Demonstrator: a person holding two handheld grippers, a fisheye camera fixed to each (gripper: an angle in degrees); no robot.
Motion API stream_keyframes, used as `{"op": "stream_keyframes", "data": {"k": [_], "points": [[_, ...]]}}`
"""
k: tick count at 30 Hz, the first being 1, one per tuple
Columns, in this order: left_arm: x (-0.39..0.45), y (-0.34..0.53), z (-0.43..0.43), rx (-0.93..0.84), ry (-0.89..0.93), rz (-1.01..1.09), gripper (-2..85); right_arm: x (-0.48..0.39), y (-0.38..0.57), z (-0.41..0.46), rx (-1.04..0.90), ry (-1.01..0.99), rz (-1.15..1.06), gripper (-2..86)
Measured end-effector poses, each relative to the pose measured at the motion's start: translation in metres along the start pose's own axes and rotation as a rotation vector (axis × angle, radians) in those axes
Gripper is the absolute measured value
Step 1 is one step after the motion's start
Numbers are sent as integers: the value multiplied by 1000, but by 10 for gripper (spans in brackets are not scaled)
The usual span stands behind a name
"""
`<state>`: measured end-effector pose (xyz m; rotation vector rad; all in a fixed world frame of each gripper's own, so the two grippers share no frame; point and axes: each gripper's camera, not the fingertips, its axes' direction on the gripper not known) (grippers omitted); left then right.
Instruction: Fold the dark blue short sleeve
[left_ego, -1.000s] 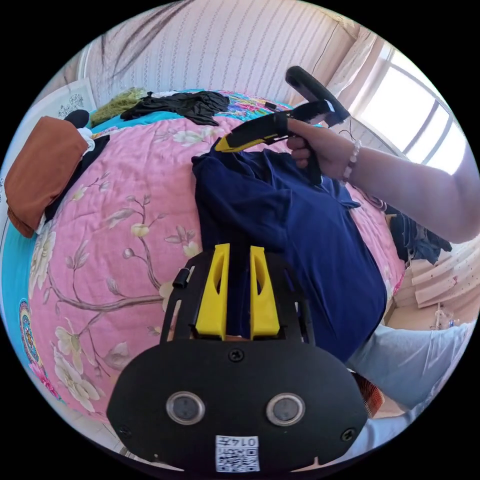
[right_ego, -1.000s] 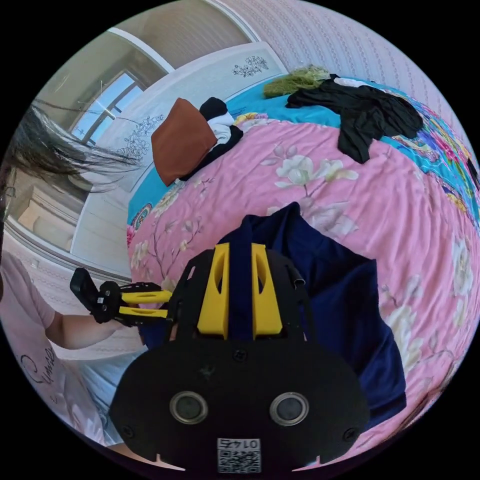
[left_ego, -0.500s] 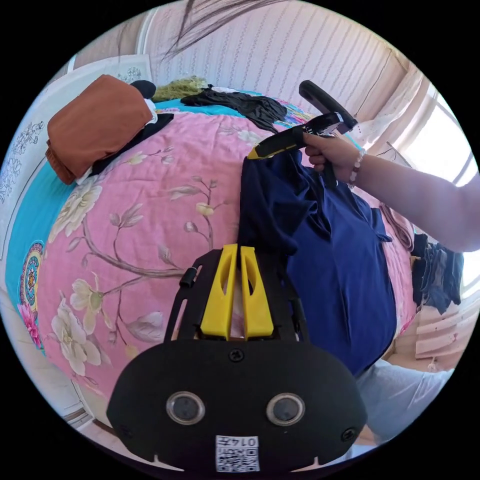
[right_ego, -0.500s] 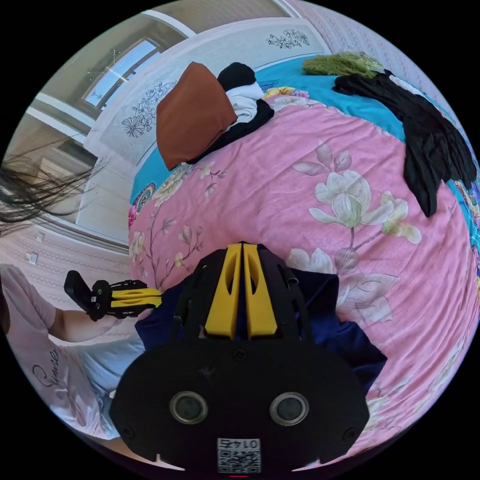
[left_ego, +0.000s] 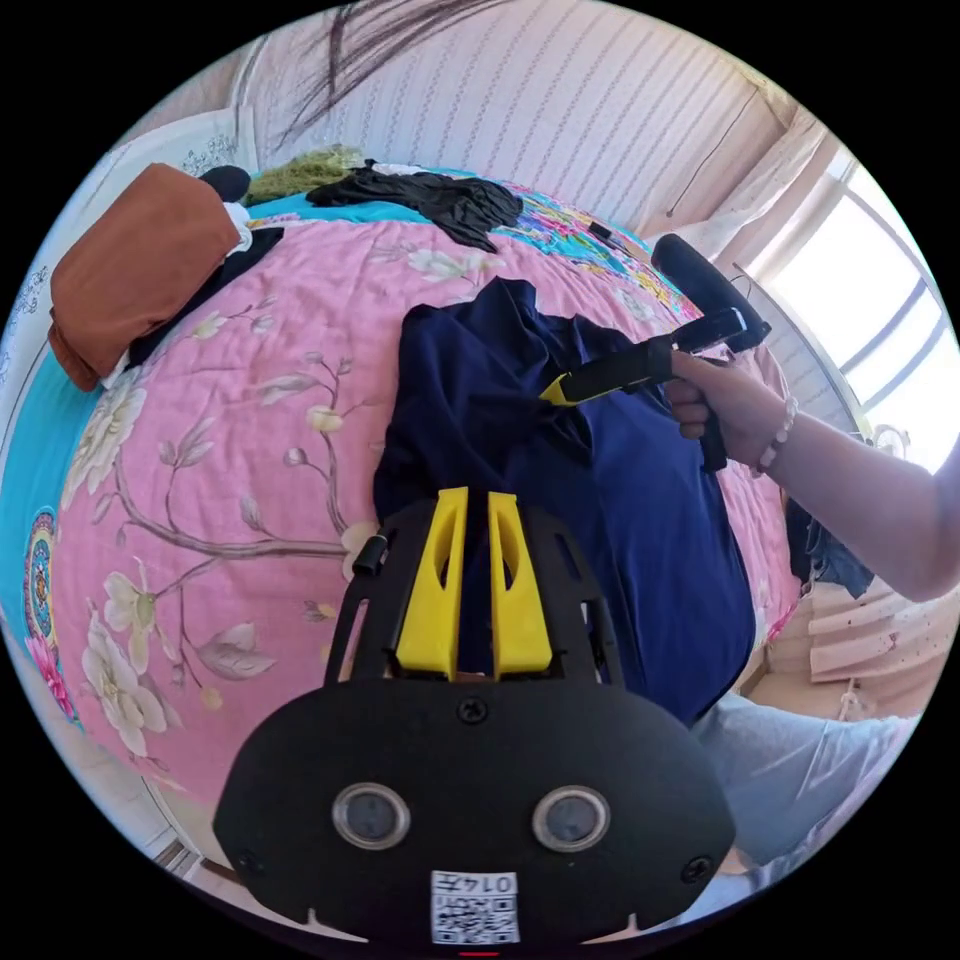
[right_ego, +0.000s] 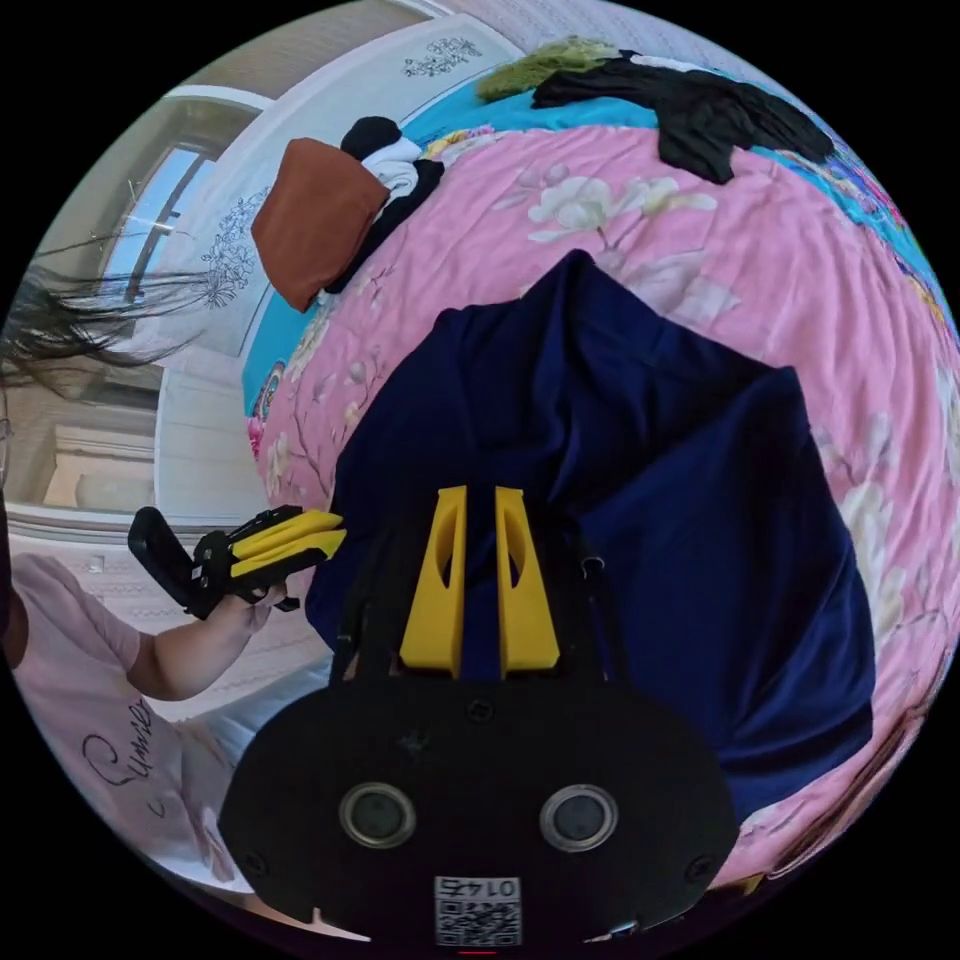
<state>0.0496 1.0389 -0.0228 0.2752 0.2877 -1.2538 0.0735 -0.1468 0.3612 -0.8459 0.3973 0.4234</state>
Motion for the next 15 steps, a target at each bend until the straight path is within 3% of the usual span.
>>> {"op": "stream_keyframes", "data": {"k": [3, 7, 11, 15], "points": [[-3, -2, 17, -22, 21, -22, 43, 11, 11, 7, 31, -95, 12, 17], [-2, -2, 26, -24, 29, -3, 42, 12, 26, -14, 159, 24, -15, 8], [-3, -2, 37, -34, 35, 3, 42, 28, 30, -6, 151, 38, -5, 6], [-6, 0, 19, 96, 14, 0, 40, 38, 39, 2, 167, -9, -4, 5]]}}
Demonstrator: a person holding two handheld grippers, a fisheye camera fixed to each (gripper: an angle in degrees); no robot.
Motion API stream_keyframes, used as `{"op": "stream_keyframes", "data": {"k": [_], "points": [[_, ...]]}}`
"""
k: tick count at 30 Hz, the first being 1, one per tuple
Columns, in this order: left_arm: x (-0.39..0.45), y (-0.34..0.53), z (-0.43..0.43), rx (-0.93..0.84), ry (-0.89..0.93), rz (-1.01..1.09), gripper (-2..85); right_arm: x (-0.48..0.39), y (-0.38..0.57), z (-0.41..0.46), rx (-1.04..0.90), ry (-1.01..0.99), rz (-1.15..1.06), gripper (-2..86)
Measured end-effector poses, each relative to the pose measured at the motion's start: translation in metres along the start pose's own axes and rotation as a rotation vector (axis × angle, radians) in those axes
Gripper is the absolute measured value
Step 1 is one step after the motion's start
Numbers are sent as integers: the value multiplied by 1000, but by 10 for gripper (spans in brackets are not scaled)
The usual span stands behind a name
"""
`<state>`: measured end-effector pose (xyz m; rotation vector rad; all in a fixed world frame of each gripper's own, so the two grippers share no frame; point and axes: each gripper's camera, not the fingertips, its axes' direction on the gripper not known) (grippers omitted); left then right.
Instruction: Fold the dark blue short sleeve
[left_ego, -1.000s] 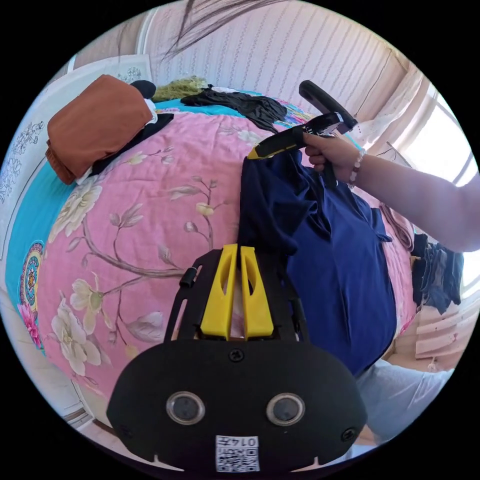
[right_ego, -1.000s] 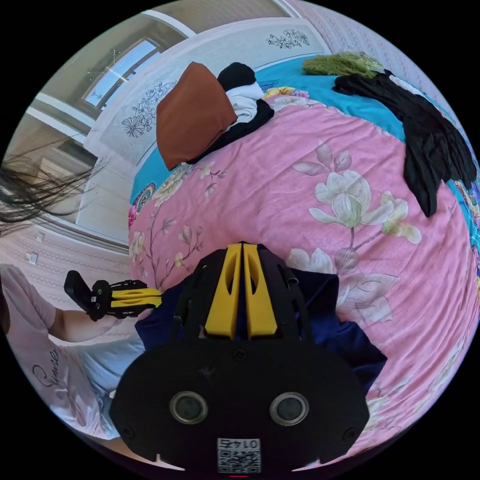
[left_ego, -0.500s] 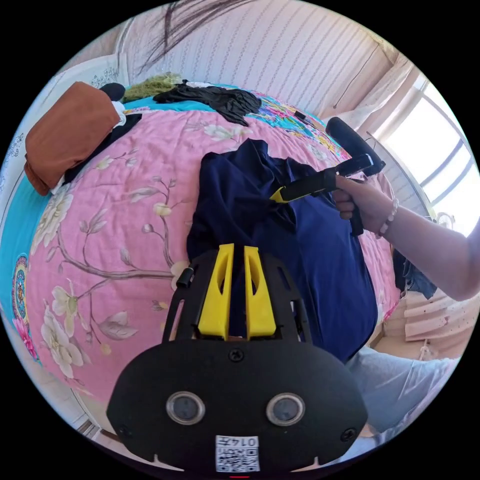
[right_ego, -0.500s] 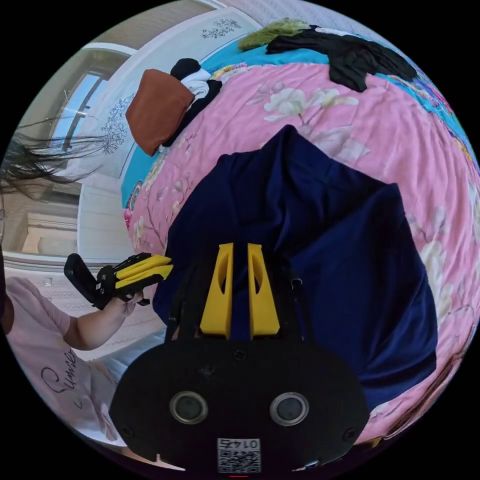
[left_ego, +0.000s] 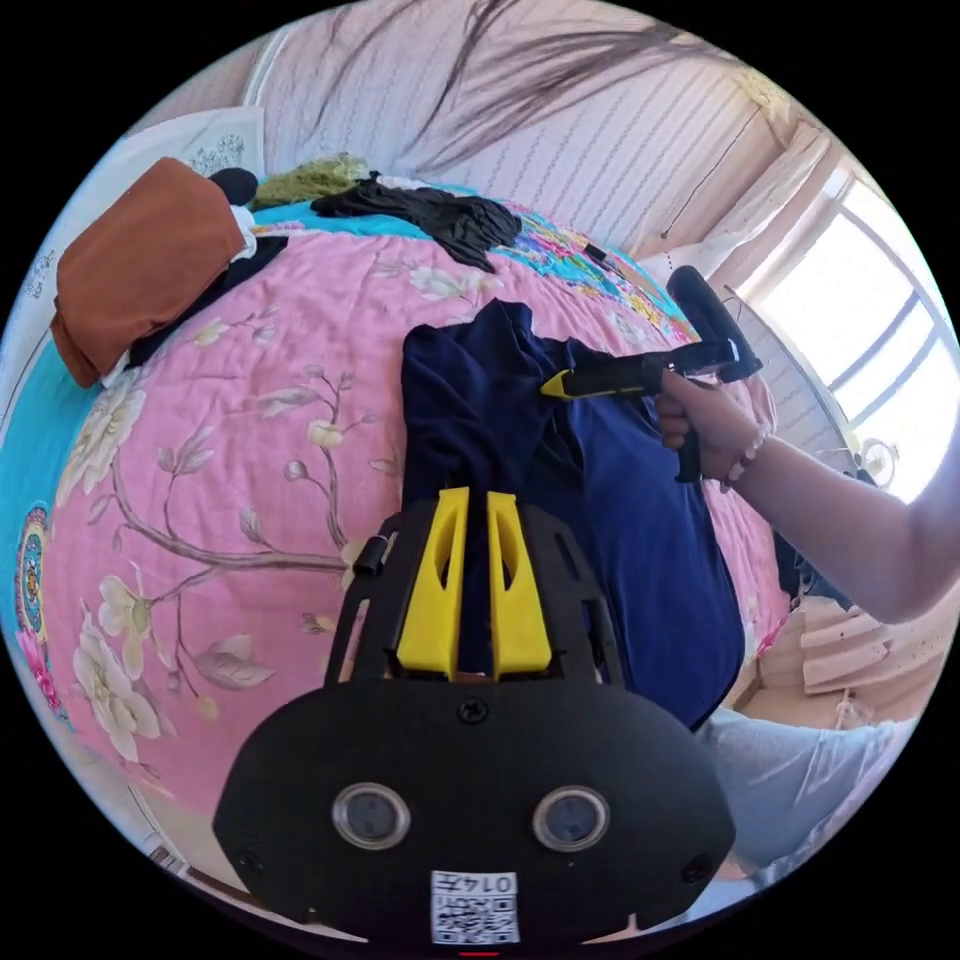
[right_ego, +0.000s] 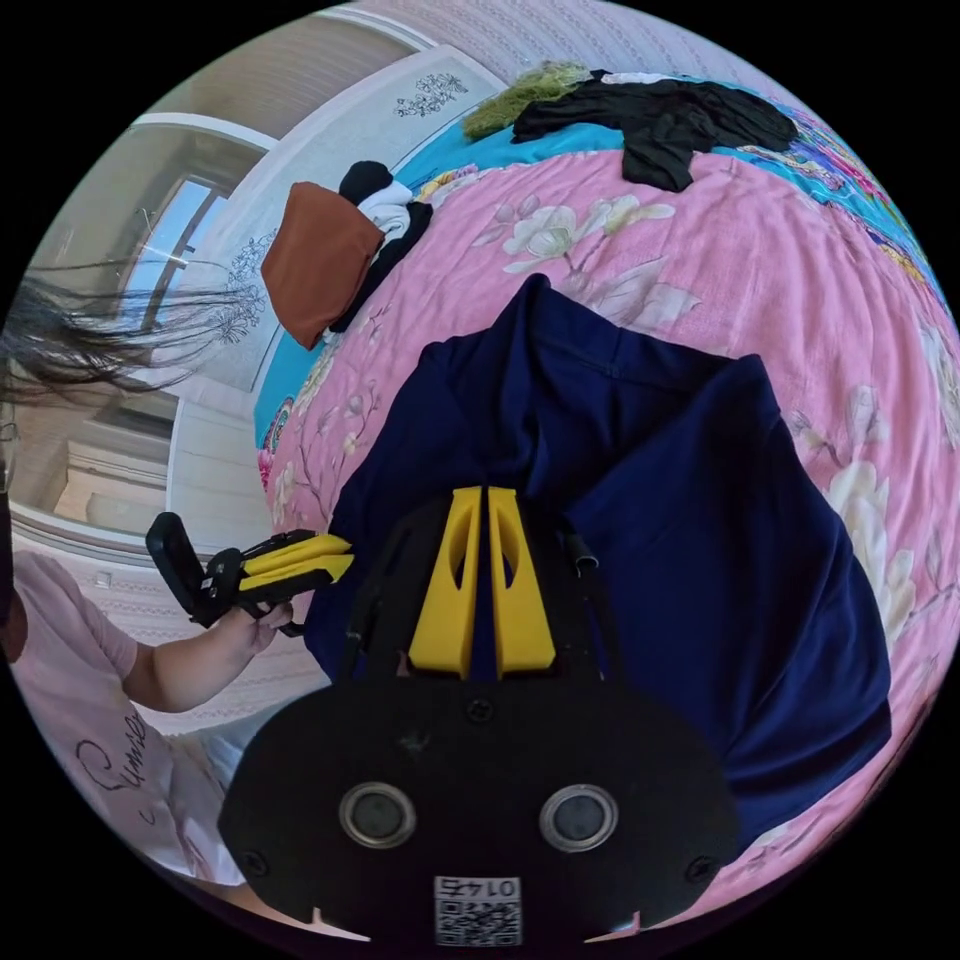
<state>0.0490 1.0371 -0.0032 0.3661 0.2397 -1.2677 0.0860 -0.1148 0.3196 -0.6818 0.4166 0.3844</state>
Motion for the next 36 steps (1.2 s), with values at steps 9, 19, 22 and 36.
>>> {"op": "stream_keyframes", "data": {"k": [9, 19, 22, 36], "points": [[-4, -4, 49, -103, -172, 14, 6, 12, 31, 5, 6, -9, -11, 5], [-18, -1, 65, -99, -93, -113, 36, 25, 71, 23, 6, 71, -24, 21], [-4, -9, 44, -49, -129, -48, 39, 28, 114, -5, 120, 103, 26, 41], [282, -137, 216, -141, 311, 682, 39, 136, 394, -98, 504, 123, 685, 70]]}}
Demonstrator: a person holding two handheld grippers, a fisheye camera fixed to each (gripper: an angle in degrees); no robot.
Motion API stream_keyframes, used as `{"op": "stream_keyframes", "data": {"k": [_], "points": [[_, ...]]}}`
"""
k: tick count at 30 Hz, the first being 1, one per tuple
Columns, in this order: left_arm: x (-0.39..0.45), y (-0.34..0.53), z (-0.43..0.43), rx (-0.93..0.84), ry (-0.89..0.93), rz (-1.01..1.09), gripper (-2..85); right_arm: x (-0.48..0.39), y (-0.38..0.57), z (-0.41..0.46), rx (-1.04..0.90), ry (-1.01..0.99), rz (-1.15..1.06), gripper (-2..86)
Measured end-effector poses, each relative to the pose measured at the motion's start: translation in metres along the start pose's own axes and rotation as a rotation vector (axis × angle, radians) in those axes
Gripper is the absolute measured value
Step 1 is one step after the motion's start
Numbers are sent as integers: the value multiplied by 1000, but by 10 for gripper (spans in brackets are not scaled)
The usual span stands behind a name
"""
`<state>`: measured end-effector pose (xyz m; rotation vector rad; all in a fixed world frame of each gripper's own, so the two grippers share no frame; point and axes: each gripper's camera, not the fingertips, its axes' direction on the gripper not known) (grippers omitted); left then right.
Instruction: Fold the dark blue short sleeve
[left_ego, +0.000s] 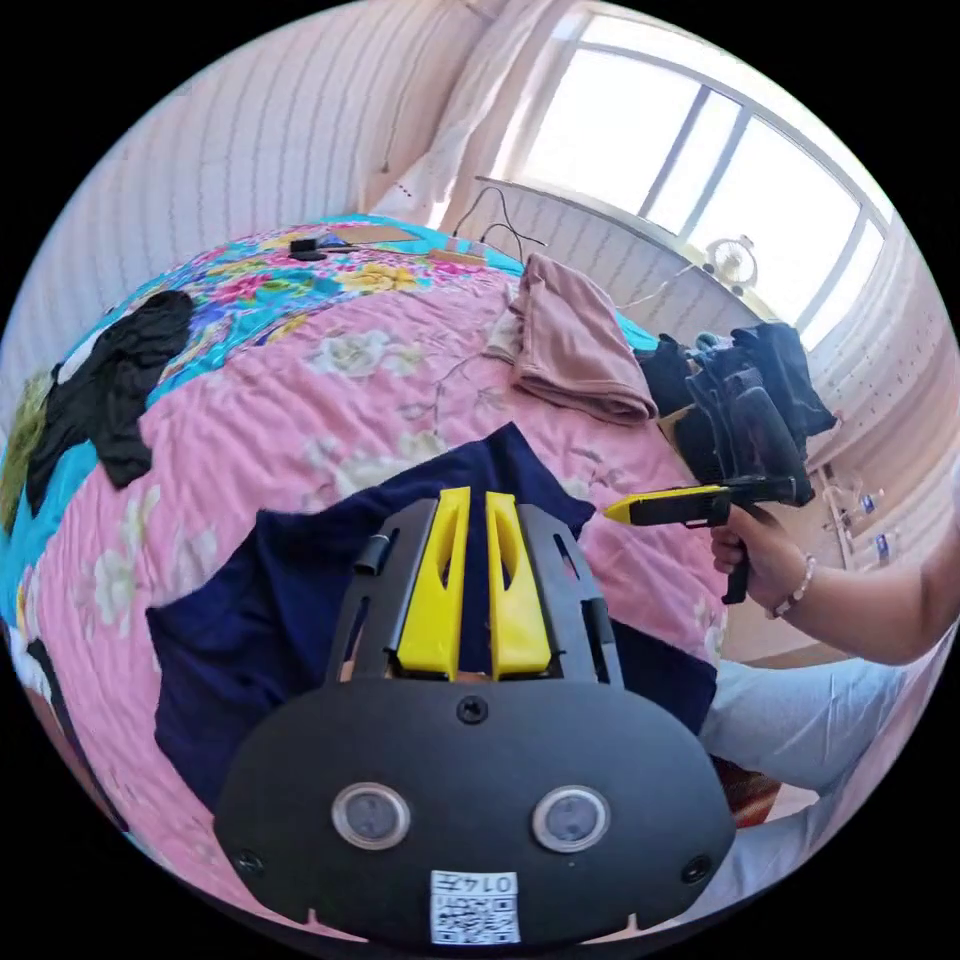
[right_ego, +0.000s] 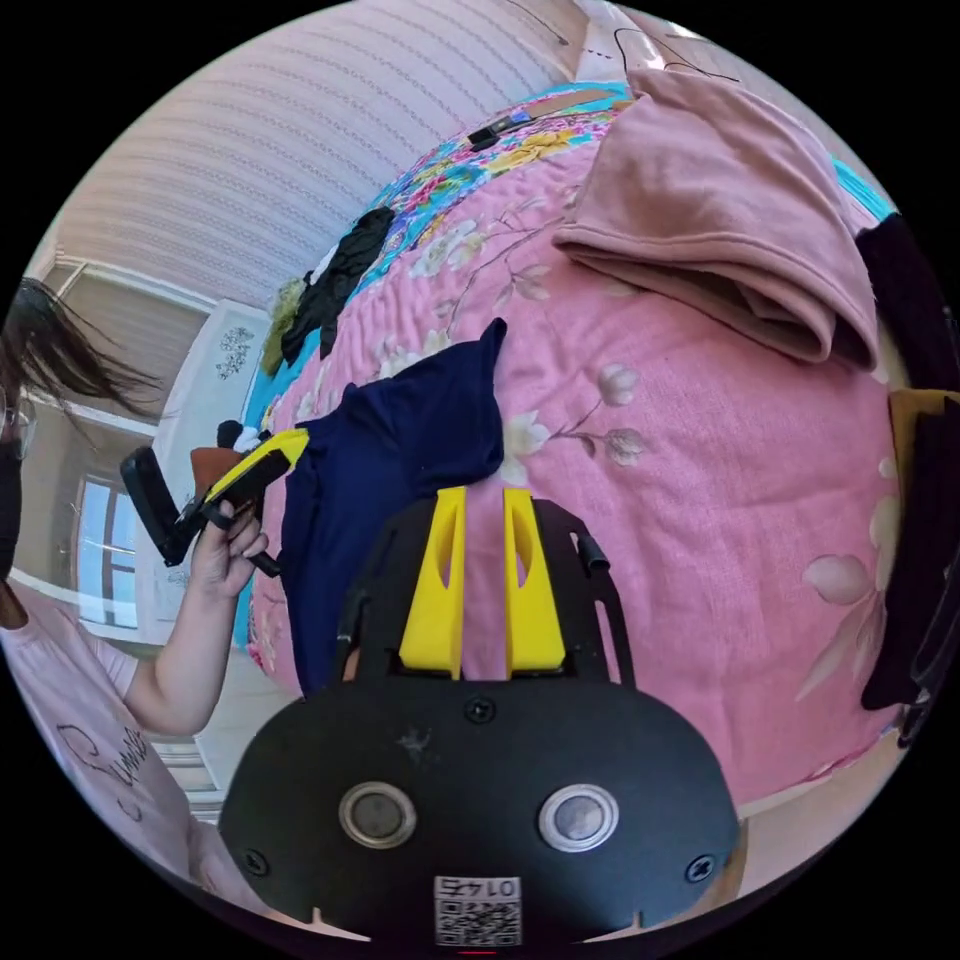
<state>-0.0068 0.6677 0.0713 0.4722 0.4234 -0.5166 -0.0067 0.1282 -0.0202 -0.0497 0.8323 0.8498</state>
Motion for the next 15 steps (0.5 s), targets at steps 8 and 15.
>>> {"op": "stream_keyframes", "data": {"k": [8, 15], "points": [[17, -82, 156, -259, 15, 51, 26, 48, 2, 17, -32, -91, 36, 37], [-7, -44, 72, -50, 6, -19, -8, 75, 11, 2, 41, -216, -10, 10]]}}
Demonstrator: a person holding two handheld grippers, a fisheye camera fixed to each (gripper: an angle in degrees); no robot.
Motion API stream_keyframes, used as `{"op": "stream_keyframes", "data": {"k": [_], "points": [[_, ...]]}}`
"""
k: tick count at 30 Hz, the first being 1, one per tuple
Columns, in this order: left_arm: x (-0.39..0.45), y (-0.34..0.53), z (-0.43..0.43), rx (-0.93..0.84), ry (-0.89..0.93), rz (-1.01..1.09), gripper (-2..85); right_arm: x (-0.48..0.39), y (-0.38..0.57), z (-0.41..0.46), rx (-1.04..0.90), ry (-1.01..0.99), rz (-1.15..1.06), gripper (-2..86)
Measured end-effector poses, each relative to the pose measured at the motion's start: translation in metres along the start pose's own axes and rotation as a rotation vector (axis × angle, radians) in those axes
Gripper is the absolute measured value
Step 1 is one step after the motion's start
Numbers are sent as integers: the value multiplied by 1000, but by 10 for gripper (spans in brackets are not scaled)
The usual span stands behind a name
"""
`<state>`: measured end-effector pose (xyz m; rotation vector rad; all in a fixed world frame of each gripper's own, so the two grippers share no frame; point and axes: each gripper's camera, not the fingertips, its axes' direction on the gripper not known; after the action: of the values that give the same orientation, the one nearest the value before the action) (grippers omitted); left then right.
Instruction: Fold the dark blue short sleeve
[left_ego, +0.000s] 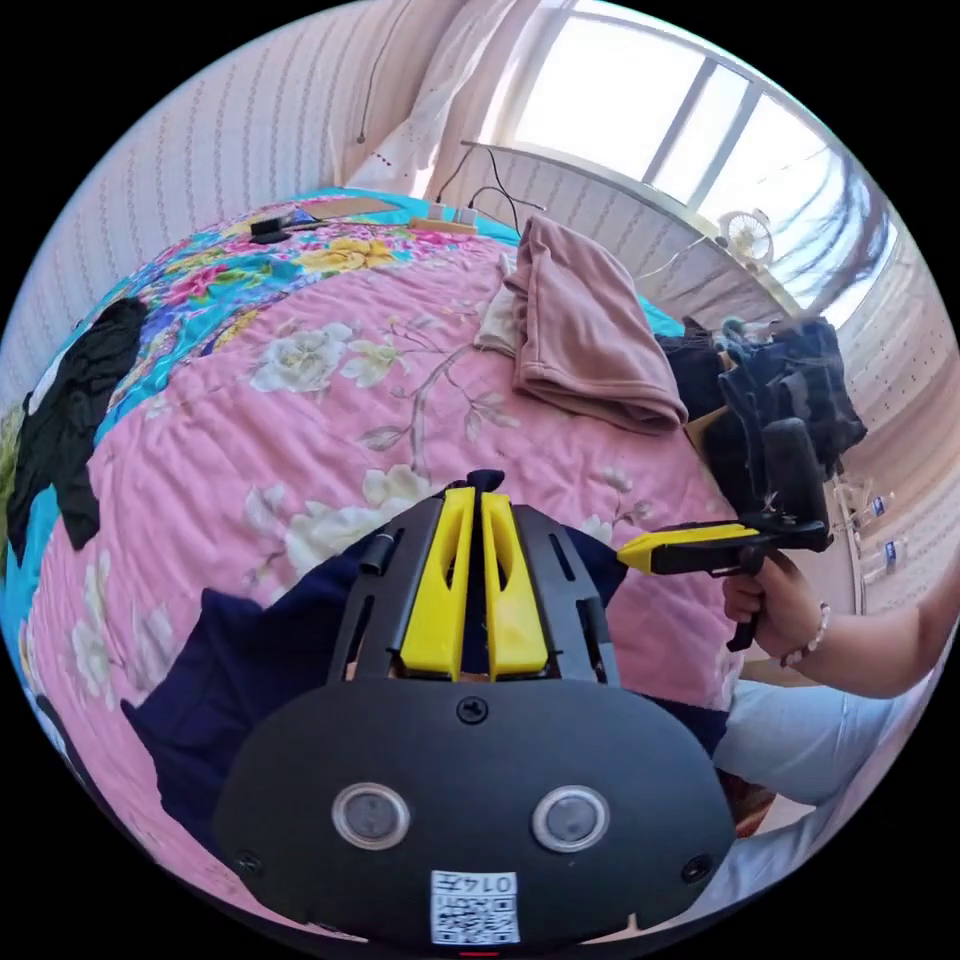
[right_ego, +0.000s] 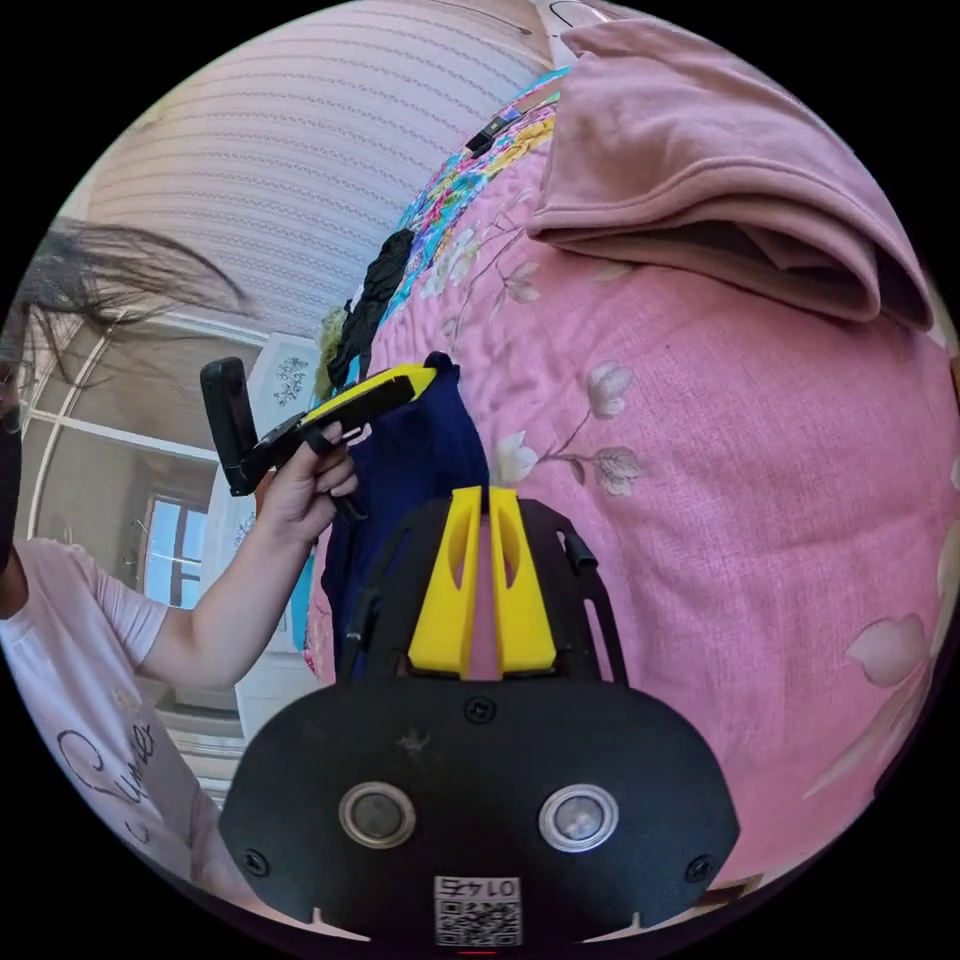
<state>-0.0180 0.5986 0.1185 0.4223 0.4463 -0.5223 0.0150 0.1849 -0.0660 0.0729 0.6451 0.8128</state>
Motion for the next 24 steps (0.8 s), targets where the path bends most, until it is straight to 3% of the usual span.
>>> {"op": "stream_keyframes", "data": {"k": [7, 11, 21, 24], "points": [[-28, 119, -77, 124, -110, -286, 7, -50, 14, 11, -126, -35, -342, 18], [-49, 162, -89, 128, -132, -428, 44, -56, 27, 34, -248, 58, -380, 53], [-78, 152, -94, 168, -130, -485, 73, -82, 14, 44, -208, 63, -408, 60], [-92, 138, -69, 88, -121, -487, 68, -91, 10, 62, -224, 75, -441, 61]]}}
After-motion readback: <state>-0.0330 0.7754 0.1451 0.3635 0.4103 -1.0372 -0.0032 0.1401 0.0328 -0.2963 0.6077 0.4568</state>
